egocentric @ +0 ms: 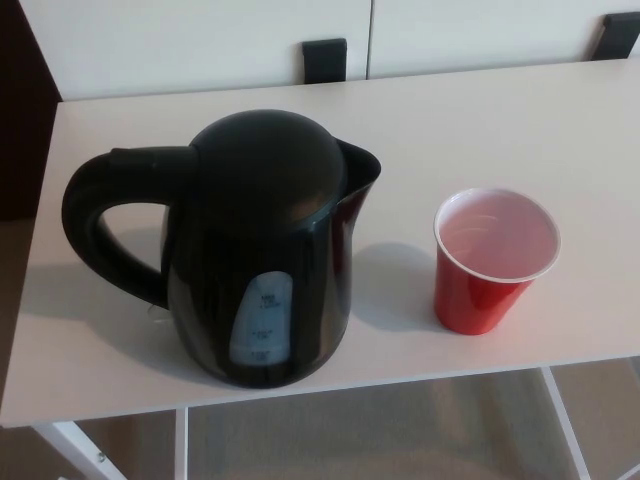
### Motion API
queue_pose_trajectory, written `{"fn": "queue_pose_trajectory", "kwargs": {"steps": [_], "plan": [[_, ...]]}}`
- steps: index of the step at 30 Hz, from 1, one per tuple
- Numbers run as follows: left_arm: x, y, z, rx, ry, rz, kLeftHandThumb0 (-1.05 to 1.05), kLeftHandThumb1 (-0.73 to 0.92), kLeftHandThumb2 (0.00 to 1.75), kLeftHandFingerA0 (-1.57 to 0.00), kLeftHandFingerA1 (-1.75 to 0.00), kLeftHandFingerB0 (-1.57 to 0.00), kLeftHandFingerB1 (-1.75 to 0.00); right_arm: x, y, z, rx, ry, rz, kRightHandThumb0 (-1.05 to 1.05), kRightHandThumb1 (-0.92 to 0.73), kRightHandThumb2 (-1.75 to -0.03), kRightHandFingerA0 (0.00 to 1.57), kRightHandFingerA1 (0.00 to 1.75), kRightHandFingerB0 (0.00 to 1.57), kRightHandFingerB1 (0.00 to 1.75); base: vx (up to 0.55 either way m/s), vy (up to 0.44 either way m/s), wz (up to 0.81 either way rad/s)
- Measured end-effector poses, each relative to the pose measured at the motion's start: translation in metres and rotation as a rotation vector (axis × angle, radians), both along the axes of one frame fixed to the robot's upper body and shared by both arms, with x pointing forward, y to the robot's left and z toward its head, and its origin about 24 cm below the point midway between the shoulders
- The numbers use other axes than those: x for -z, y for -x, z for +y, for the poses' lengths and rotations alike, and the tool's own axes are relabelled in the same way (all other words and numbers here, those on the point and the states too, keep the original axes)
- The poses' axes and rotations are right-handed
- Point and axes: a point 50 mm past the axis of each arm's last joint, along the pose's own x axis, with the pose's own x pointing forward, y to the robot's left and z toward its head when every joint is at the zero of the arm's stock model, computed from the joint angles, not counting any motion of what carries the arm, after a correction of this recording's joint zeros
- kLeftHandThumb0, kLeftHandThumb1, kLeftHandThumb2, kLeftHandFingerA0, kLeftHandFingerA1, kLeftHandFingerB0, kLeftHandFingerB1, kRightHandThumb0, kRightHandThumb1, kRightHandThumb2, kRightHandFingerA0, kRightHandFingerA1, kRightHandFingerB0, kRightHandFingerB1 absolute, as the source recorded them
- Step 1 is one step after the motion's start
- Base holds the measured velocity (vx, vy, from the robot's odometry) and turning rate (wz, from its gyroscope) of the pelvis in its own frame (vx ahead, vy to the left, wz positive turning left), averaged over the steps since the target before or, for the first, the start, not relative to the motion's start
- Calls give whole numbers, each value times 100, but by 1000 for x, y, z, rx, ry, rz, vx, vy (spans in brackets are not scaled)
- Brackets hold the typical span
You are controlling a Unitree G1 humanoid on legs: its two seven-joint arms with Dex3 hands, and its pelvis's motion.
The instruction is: The robot walk towards a table in front and uses its left hand to pick up the pot from the base and pour water to the cup on the right hand side
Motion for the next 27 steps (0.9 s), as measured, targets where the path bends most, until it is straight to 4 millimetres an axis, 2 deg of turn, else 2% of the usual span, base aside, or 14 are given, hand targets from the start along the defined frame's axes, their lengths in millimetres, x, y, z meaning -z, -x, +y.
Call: {"fn": "queue_pose_trajectory", "kwargs": {"steps": [1, 2, 7, 8, 9, 10, 13, 15, 16, 17, 18, 24, 25, 27], "plan": [[0, 0, 0, 0, 0, 0, -33, 51, 56, -57, -50, -45, -36, 0, 0, 0, -1, 1, 1, -35, -77, -69, 9, 49, 7, 25, 0, 0, 0], [0, 0, 0, -9, -1, -4, -36, 57, 58, -38, -45, -36, -33, 0, 0, 0, -3, 1, 2, -35, -75, -68, 10, 55, 8, 30, 0, 0, 0], [-9, -8, 11, -104, -37, -93, -36, 57, 58, -32, -41, -27, -32, -1, -3, -1, -8, 4, -6, -37, -72, -66, 10, 55, 7, 32, 0, 0, 0], [-15, -11, 17, -126, -55, -122, -36, 56, 57, -33, -40, -27, -31, -1, -5, -2, -9, 5, -10, -42, -63, -85, 7, 52, 3, 39, 0, 0, 0], [-19, -13, 22, -140, -71, -144, -36, 56, 57, -33, -40, -27, -31, -2, -7, -2, -11, 6, -14, -42, -63, -85, 7, 52, 3, 39, 0, 0, 0], [-26, -15, 30, -158, -95, -170, -42, 47, 67, -28, -45, -25, -39, -2, -8, -3, -12, 8, -17, -33, -76, -66, 8, 50, 8, 26, 0, 0, 0], [-40, -17, 45, -196, -140, -215, -42, 47, 67, -28, -45, -25, -39, -3, -9, -4, -11, 9, -25, -33, -76, -66, 8, 50, 8, 26, 0, 0, 0], [-45, -18, 49, -208, -156, -237, -33, 49, 56, -35, -43, -31, -32, -3, -10, -4, -10, 8, -27, -33, -80, -69, 8, 50, 7, 23, 0, 0, 0], [-49, -18, 52, -215, -168, -259, -31, 52, 56, -22, -34, -28, -31, -3, -10, -4, -11, 8, -28, -35, -78, -67, 9, 49, 8, 25, 0, 0, 0], [-58, -23, 57, -217, -197, -303, -31, 52, 56, -22, -34, -28, -31, -4, -9, -5, -12, 9, -28, -35, -78, -67, 9, 49, 8, 25, 0, 0, 0], [-68, -27, 62, -210, -227, -342, -31, 53, 57, -26, -33, -31, -31, -4, -9, -5, -12, 9, -27, -29, -54, -56, 62, 50, 56, 47, 0, 0, 0], [-111, -59, 66, -117, -334, -533, -25, 54, 56, -21, -35, -28, -30, -4, -13, -5, -16, 3, -32, -27, -54, -56, 69, 49, 61, 46, 0, 0, 0], [-117, -64, 65, -100, -346, -564, -10, 53, 56, -20, -39, -27, -31, -3, -14, -5, -16, 2, -32, -25, -55, -56, 69, 50, 59, 46, 0, 0, 0], [-130, -74, 62, -66, -370, -620, -10, 54, 56, -20, -40, -22, -30, -3, -15, -4, -16, 0, -33, -25, -57, -56, 67, 50, 57, 46, 0, 0, 0]]}}
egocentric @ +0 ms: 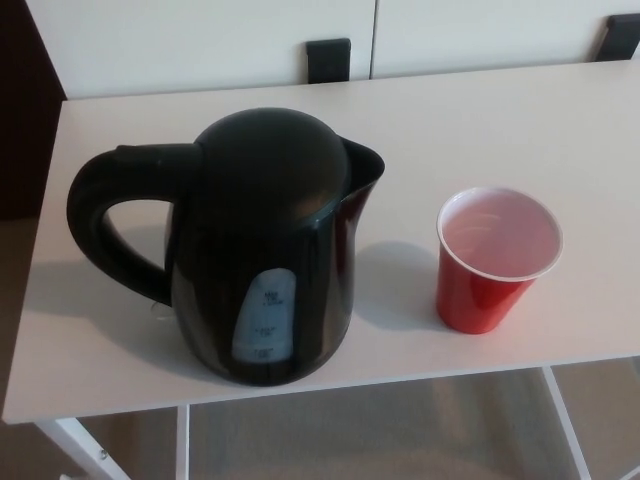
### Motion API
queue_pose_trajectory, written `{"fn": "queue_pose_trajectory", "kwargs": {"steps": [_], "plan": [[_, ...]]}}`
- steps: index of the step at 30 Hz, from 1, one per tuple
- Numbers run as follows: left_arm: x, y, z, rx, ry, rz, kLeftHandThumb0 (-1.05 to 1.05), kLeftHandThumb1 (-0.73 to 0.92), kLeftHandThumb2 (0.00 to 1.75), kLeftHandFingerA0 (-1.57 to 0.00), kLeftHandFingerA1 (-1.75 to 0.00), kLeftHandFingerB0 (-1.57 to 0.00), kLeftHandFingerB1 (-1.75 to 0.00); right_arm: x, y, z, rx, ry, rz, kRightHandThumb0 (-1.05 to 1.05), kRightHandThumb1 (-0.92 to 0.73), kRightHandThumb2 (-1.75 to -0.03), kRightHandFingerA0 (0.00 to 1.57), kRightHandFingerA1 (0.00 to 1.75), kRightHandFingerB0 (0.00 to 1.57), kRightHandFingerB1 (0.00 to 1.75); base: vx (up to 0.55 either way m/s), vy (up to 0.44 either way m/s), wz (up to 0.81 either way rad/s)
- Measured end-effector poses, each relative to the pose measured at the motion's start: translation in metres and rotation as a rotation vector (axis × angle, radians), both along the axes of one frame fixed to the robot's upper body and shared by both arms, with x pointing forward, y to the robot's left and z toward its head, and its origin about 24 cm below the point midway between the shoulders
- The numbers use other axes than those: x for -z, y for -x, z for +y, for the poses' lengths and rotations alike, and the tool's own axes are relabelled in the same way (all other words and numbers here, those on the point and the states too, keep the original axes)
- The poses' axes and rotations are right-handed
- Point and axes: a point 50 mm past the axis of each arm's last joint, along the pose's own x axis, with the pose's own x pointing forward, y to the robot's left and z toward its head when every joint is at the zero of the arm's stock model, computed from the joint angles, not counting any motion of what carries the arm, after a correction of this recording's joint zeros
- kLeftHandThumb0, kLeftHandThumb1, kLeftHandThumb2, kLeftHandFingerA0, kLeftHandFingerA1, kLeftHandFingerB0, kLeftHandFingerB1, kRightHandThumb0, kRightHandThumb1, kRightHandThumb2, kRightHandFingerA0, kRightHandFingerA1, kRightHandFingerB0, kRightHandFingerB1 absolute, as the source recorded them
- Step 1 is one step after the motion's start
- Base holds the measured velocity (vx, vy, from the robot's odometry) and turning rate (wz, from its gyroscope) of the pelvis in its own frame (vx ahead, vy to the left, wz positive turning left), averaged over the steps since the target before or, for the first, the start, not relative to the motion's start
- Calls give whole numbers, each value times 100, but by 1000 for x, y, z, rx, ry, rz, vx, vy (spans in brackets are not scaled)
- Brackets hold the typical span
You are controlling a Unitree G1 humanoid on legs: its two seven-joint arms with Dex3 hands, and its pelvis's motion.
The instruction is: The robot walk towards a table in front and uses its left hand to pick up the pot from the base and pour water to the cup on the right hand side
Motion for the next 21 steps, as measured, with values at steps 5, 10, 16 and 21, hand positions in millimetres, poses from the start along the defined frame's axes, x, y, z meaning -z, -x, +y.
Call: {"fn": "queue_pose_trajectory", "kwargs": {"steps": [5, 10, 16, 21], "plan": [[-34, -29, -17, 110, -89, -133, -8, 55, 96, -3, -51, -1, -48, 0, -4, 0, -3, -2, -8, -24, -58, -57, 66, 50, 56, 44, 0, 0, 0], [-69, -59, -44, 256, -170, -249, -13, 45, 56, -9, -26, -10, -30, -1, -8, 0, -7, -6, -15, -25, -57, -56, 66, 49, 57, 44, 0, 0, 0], [-104, -96, -103, 521, -217, -356, -20, 41, 58, -5, -25, -7, -27, -5, -13, -10, -9, 7, -10, -25, -55, -56, 66, 49, 57, 45, 0, 0, 0], [-104, -106, -125, 613, -189, -339, -20, 39, 54, -6, -31, -9, -27, -8, -14, -16, -11, 15, -6, -27, -57, -56, 67, 49, 59, 45, 0, 0, 0]]}}
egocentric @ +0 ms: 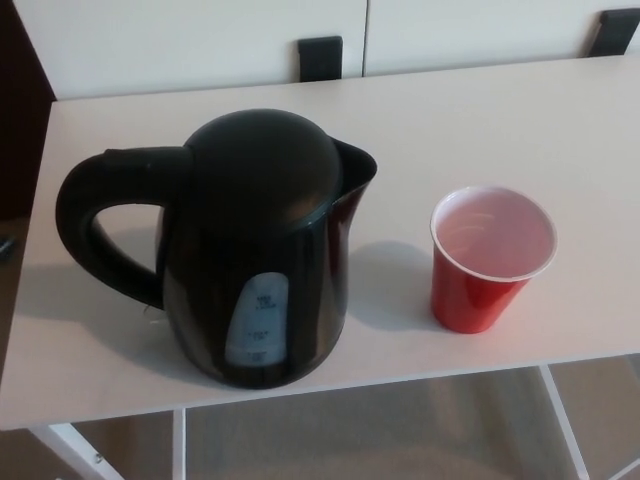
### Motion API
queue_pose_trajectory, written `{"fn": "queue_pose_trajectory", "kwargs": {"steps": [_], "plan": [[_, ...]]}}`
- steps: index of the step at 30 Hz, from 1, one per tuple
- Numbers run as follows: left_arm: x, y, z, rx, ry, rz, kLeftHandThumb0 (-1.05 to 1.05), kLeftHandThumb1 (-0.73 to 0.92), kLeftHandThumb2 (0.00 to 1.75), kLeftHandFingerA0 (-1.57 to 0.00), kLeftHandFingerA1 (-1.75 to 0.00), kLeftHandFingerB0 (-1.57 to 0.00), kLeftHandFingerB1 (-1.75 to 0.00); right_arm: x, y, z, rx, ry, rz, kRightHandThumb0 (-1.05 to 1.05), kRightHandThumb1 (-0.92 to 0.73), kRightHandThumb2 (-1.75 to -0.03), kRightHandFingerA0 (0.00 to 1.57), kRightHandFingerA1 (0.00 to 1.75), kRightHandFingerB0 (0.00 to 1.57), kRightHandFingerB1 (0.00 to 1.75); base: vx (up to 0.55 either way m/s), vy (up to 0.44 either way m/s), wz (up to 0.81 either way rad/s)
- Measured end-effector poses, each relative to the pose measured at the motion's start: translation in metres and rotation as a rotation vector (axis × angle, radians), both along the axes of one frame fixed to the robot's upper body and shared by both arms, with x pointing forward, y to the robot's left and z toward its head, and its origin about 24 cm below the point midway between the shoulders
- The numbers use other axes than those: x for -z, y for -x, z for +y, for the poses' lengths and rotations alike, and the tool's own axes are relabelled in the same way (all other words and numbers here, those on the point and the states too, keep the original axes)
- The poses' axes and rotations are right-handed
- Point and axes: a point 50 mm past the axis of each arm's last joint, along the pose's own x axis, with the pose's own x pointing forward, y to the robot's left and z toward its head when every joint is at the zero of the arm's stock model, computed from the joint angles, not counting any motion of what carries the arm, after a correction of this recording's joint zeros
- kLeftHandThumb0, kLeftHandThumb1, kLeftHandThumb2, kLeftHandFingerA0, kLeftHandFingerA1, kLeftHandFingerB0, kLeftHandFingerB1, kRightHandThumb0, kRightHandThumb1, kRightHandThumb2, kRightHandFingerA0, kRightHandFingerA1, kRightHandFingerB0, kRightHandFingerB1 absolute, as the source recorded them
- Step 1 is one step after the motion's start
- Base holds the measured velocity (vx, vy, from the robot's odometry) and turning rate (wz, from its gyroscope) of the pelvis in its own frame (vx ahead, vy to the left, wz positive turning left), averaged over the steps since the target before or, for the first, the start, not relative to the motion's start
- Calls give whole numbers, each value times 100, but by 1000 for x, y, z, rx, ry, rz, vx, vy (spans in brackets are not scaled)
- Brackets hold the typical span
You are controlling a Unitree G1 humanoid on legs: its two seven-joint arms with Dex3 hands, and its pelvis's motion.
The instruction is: The robot walk towards a table in front and uses its left hand to pick up the pot from the base and pour water to the cup on the right hand side
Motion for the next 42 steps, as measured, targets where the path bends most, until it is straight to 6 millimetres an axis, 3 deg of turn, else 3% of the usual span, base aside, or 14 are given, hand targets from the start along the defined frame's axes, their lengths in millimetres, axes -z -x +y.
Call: {"fn": "queue_pose_trajectory", "kwargs": {"steps": [16, 26, 27, 28, 29, 42], "plan": [[30, -9, -32, 103, 24, 142, -28, 38, 53, -8, -33, -10, -25, 0, -5, 1, 6, -15, -3, -25, -54, -56, 68, 50, 60, 46, 0, 0, 0], [36, -12, -41, 125, 10, 163, -29, 39, 53, -8, -34, -11, -26, 0, -6, 1, 3, -16, -4, -26, -54, -56, 66, 49, 57, 45, 0, 0, 0], [36, -12, -42, 126, 11, 162, -25, 25, 68, 0, -44, -2, -41, 0, -6, 1, 2, -17, -4, -26, -54, -55, 67, 49, 57, 45, 0, 0, 0], [36, -13, -42, 125, 13, 160, -25, 25, 68, 0, -44, -2, -41, 0, -6, 1, 2, -17, -4, -26, -54, -55, 67, 49, 57, 45, 0, 0, 0], [36, -14, -43, 124, 19, 158, -18, 31, 82, -2, -51, 0, -48, 0, -6, 1, 1, -17, -4, -28, -54, -55, 66, 48, 57, 45, 0, 0, 0], [29, -31, -51, 60, 122, 107, -15, 34, 85, -10, -52, -8, -51, -1, -11, 1, -2, -16, -14, -24, -56, -56, 66, 50, 56, 45, 0, 0, 0]]}}
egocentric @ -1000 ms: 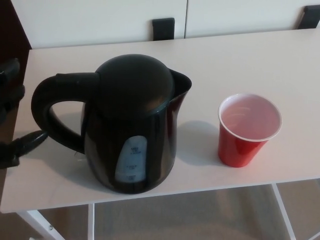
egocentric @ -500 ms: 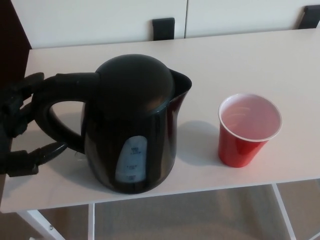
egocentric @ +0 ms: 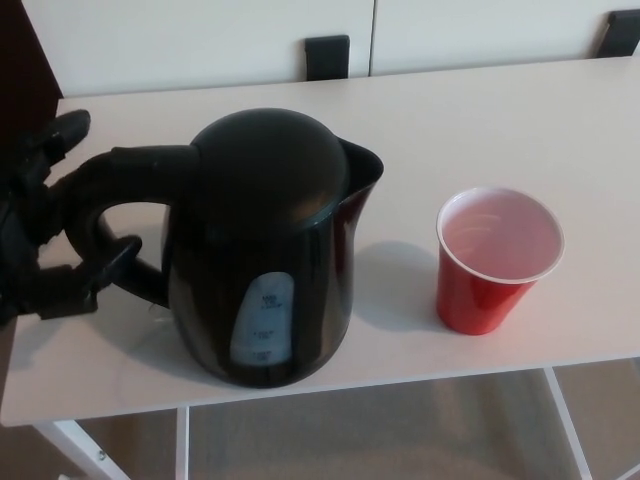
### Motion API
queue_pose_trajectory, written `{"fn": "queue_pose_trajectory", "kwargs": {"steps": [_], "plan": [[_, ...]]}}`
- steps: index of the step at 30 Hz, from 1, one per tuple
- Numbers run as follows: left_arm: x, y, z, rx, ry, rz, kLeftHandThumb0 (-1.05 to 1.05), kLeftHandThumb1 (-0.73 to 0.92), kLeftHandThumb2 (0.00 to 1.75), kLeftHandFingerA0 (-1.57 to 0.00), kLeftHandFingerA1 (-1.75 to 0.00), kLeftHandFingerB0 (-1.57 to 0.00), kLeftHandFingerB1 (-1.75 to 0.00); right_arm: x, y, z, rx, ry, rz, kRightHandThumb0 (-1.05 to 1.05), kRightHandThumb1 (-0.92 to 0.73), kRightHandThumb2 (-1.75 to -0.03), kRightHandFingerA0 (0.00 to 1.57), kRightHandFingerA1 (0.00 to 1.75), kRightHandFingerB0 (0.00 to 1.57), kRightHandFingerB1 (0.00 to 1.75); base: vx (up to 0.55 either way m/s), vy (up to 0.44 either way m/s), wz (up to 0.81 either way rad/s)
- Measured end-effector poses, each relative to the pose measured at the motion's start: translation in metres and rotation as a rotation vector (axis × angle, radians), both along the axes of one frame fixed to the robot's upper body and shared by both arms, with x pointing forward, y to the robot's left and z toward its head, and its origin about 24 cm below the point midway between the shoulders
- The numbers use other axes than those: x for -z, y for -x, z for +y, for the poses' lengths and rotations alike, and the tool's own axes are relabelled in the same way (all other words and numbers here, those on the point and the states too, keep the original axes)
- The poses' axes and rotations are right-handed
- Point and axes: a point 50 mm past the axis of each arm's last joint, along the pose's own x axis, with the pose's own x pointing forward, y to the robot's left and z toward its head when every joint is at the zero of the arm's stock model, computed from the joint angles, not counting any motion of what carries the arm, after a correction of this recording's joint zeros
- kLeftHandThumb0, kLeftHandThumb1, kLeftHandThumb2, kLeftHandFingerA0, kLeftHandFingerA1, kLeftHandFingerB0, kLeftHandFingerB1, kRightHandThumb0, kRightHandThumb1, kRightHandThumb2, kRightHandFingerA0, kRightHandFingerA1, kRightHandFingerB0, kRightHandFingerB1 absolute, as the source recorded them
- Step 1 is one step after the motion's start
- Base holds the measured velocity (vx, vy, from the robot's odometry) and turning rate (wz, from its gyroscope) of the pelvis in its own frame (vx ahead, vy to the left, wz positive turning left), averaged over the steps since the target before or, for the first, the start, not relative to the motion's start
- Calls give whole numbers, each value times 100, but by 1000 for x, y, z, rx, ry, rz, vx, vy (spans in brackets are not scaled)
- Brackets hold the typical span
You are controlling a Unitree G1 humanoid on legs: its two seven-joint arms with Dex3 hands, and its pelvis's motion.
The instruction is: The robot walk towards a table in front and uses its left hand to pick up the pot from the base and pour water to the cup on the right hand side
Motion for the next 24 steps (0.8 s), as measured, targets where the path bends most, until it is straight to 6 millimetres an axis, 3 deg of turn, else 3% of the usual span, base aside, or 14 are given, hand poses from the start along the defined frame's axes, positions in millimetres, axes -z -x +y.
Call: {"fn": "queue_pose_trajectory", "kwargs": {"steps": [7, 8, 24], "plan": [[-3, -6, 0, -35, 13, 6, -15, 31, 85, -13, -53, -13, -52, 0, -2, 0, -8, 2, -1, -23, -57, -56, 66, 50, 56, 45, 0, 0, 0], [-3, -7, 0, -39, 12, 8, -28, 42, 57, -26, -41, -26, -38, 0, -2, 0, -8, 2, -3, -25, -57, -56, 63, 49, 53, 44, 0, 0, 0], [-3, -16, -1, -56, 4, 27, -31, 38, 57, -35, -43, -33, -39, -2, -11, 1, -35, 9, -17, -25, -57, -56, 68, 50, 59, 46, 0, 0, 0]]}}
